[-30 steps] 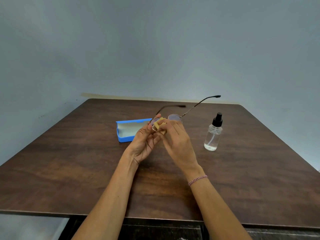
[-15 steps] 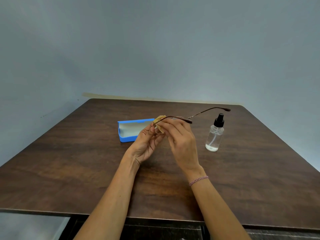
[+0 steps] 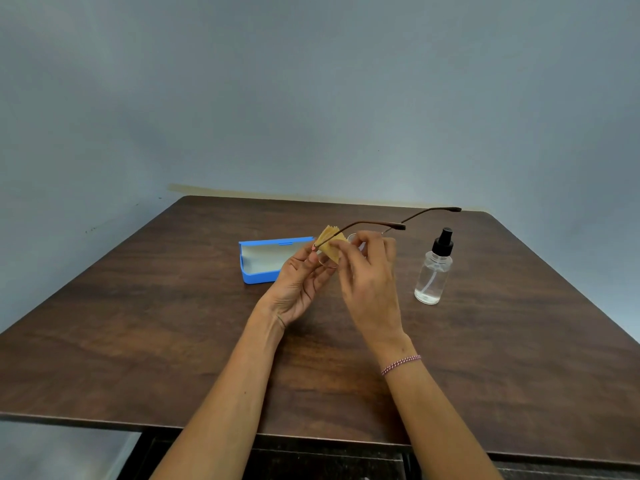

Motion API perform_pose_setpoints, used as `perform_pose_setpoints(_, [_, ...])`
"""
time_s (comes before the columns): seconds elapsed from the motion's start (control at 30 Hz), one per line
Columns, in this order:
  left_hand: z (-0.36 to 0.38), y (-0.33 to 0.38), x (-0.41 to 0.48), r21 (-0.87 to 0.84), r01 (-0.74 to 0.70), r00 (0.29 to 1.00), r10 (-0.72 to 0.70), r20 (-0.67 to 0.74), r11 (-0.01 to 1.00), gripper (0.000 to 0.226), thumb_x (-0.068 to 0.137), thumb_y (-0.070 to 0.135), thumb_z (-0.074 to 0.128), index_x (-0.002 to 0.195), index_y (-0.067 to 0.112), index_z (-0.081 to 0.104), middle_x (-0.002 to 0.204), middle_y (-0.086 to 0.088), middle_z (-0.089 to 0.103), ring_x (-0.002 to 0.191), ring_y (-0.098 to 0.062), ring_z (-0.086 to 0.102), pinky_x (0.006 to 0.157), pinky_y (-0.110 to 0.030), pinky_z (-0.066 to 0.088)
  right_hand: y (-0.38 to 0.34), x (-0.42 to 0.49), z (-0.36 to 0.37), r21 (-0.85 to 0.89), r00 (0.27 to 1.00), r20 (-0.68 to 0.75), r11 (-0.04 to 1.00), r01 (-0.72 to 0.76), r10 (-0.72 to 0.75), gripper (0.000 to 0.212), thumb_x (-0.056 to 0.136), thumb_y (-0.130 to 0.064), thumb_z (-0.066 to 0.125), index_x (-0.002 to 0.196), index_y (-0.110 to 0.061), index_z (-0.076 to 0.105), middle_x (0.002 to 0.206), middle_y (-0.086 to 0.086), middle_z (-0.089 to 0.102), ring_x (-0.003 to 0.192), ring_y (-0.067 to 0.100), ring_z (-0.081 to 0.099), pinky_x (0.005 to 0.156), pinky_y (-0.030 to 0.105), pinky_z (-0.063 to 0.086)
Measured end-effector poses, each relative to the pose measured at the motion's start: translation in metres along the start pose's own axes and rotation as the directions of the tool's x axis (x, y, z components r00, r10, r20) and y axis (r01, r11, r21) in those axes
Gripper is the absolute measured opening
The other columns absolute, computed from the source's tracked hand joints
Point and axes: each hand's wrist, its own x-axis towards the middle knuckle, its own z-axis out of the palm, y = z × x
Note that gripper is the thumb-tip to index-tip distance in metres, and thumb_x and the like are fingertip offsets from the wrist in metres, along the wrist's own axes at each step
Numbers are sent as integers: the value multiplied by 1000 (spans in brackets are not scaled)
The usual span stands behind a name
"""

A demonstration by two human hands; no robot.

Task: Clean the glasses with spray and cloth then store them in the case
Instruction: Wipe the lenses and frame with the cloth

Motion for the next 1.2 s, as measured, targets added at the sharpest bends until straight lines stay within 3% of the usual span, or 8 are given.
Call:
perform_pose_setpoints(0.2, [1,0,-1,28,17,1000,-17,3,999,70,43,21,94,106,7,67,100,-12,71,87,-16,70,72,-25,58,-1,3,-3,11,997,25,997,-72,72,31,85,-28,64,104,-3,66,95,7,57,92,12,41,79,17,35])
perform_pose_setpoints(0.37, [1,-1,0,107,27,1000,-28,7,994,64,43,24,94,102,12,73,103,-12,71,94,-18,69,75,-26,57,6,4,-4,7,996,30,997,-82,82,14,82,-16,70,91,-6,69,84,4,59,82,10,47,74,16,37])
perform_pose_setpoints(0.43, [3,-1,0,99,15,1000,-16,11,995,63,43,24,94,102,11,73,103,-15,71,94,-21,70,75,-26,57,8,5,-6,138,985,11,975,-174,174,10,85,-17,66,92,-9,68,82,0,62,76,9,52,69,15,41])
perform_pose_setpoints(0.53, [4,-2,1,60,-16,1000,16,-9,998,72,41,24,94,105,7,68,100,-21,70,91,-28,70,71,-25,58,9,10,-10,471,862,74,744,-474,502,8,88,-18,64,94,-22,64,81,-5,68,70,6,61,65,17,49])
perform_pose_setpoints(0.63, [1,-3,3,46,-8,1000,9,-8,999,74,45,25,93,110,6,65,109,-24,67,98,-32,68,71,-26,58,14,12,-10,603,789,131,583,-544,601,15,87,-16,66,90,-31,61,86,-4,68,80,10,65,70,20,52])
perform_pose_setpoints(0.87, [-1,-4,4,60,-4,1000,5,-7,998,64,42,25,94,100,10,73,99,-15,71,88,-21,71,70,-25,58,4,5,-9,389,986,-15,910,-145,163,22,81,0,68,100,-11,68,98,2,65,92,13,60,79,20,51])
perform_pose_setpoints(1.0, [-1,-2,3,40,-33,999,32,9,999,64,44,27,94,103,13,73,101,-10,71,88,-16,70,68,-22,57,4,4,-5,301,999,42,953,-27,15,23,79,4,66,98,-8,70,101,1,67,99,16,57,89,26,48])
perform_pose_setpoints(1.2, [-5,0,4,27,-21,1000,22,-15,999,66,45,26,93,106,14,72,104,-12,70,87,-16,70,68,-23,59,-1,3,-9,337,994,96,938,-82,52,18,85,-29,62,89,-13,68,96,-5,67,90,9,51,72,17,42])
